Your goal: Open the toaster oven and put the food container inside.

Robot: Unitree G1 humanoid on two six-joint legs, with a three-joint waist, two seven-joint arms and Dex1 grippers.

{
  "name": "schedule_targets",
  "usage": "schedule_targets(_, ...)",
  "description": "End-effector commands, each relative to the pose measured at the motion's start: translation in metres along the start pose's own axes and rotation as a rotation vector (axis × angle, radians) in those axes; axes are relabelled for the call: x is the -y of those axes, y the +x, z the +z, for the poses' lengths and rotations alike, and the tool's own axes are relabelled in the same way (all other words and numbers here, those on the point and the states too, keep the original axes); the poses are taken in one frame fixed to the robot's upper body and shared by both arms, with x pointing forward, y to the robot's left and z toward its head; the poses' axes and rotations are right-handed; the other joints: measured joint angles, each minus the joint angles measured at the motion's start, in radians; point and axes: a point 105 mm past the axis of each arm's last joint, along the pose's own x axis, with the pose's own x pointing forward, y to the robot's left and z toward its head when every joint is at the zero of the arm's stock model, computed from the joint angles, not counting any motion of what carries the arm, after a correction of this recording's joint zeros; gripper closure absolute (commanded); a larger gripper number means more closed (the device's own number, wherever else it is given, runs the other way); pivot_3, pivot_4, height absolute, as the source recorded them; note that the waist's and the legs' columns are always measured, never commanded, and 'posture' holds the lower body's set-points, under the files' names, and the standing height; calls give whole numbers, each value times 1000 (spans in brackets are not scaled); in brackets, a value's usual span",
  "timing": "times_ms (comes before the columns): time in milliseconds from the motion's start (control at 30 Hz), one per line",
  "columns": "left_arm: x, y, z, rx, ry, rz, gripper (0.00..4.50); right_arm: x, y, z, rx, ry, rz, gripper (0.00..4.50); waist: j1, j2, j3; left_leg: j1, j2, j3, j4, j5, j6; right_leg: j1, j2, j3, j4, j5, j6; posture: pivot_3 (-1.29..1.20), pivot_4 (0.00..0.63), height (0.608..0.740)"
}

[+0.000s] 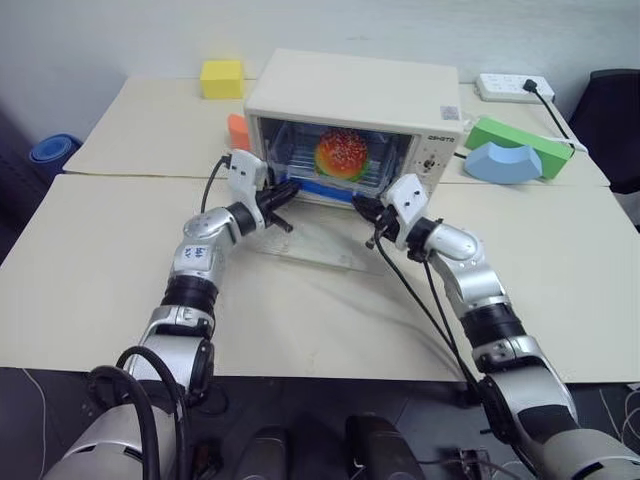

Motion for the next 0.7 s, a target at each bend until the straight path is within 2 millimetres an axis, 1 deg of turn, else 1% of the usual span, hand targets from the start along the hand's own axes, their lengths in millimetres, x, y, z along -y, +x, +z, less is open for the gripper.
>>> schedule_targets(33,0,4,14,47,28,1,4487,12,4,15,60,-3,-48,4478,-3,0,0,0,0,0,0,0,0,0,0,0,0,0,0,0,150,740)
schedule_targets(167,5,-4,16,47,60,-75,4487,9,-1,16,65,-1,-5,4478,-5,0,0,0,0,1,1,0,0,0,0,0,0,1,1,0,150,740)
schedule_targets(200,5,-12,16,37,78,-103,4487,7,-7,17,65,2,16,4478,-5,0,0,0,0,1,0,0,0,0,0,0,0,1,1,0,150,740)
schedule_targets(233,5,-25,17,28,98,-140,4487,7,-17,19,64,5,39,4478,-6,0,0,0,0,1,-1,0,0,0,0,1,0,1,1,0,150,740)
schedule_targets(333,2,-71,26,17,147,-205,4487,2,-50,26,53,27,95,4478,-10,0,0,-1,1,0,-3,-1,-1,-3,0,1,0,1,1,0,150,740)
schedule_targets(400,6,-102,33,19,168,-274,4116,2,-72,26,18,39,108,4500,-9,0,0,-5,2,0,-3,-2,-2,-7,1,1,0,0,1,0,150,740)
schedule_targets(433,8,-118,35,11,170,-317,3949,4,-82,21,-16,33,108,4500,-8,0,0,-8,2,0,-2,-1,-2,-10,1,1,0,0,1,0,150,740)
schedule_targets(467,11,-129,36,1,168,-346,3640,5,-88,18,-41,30,108,4500,-4,1,0,-12,3,0,0,-1,-2,-13,1,1,0,0,1,0,150,740)
schedule_targets(533,8,-159,32,-72,245,-395,3038,6,-108,-4,-126,14,132,4500,0,1,0,-13,2,0,4,-1,-2,-11,0,0,-4,0,1,0,150,740)
schedule_targets(567,7,-168,30,-102,271,-412,2780,6,-114,-10,-150,8,141,4500,0,1,0,-11,2,0,4,-1,-2,-10,0,0,-4,0,1,0,150,740)
schedule_targets(600,3,-177,28,-139,269,-416,2456,5,-121,-23,-180,12,165,4500,1,1,0,-10,2,0,3,-1,-1,-8,0,0,-5,0,1,0,150,740)
schedule_targets(633,1,-183,28,-157,265,-419,2206,3,-125,-34,-211,18,178,4500,3,1,0,-7,2,0,2,0,0,-6,0,0,-5,0,1,0,150,740)
schedule_targets(700,-4,-190,31,-166,262,-424,1653,2,-129,-49,-239,39,190,4500,6,2,1,2,2,0,-1,-3,4,3,0,0,-7,0,0,0,150,740)
